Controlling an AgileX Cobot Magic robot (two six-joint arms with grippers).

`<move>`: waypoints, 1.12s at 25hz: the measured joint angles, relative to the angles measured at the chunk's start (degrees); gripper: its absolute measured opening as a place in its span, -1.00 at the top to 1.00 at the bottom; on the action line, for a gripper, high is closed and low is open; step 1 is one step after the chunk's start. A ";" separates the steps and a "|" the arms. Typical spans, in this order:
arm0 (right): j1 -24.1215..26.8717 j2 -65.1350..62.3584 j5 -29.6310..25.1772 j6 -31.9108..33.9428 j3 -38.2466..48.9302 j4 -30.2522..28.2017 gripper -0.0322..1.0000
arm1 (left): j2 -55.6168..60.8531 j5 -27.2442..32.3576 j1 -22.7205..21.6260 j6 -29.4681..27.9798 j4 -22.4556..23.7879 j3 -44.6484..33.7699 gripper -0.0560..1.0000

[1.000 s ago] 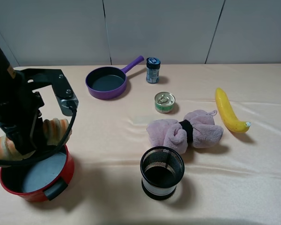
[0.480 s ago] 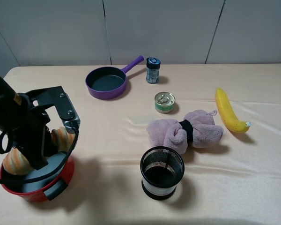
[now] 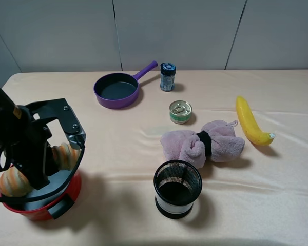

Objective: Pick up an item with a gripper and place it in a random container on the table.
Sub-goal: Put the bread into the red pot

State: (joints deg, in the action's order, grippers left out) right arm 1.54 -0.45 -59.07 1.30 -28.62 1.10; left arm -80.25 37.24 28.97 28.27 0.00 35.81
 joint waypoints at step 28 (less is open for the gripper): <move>0.00 0.00 0.00 0.00 0.00 0.00 -0.41 | -0.05 6.32 0.00 -6.76 0.92 6.78 -0.95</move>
State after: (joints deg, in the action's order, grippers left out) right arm 1.54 -0.45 -59.07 1.30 -28.62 1.10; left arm -80.30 43.57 28.97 21.51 0.92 42.58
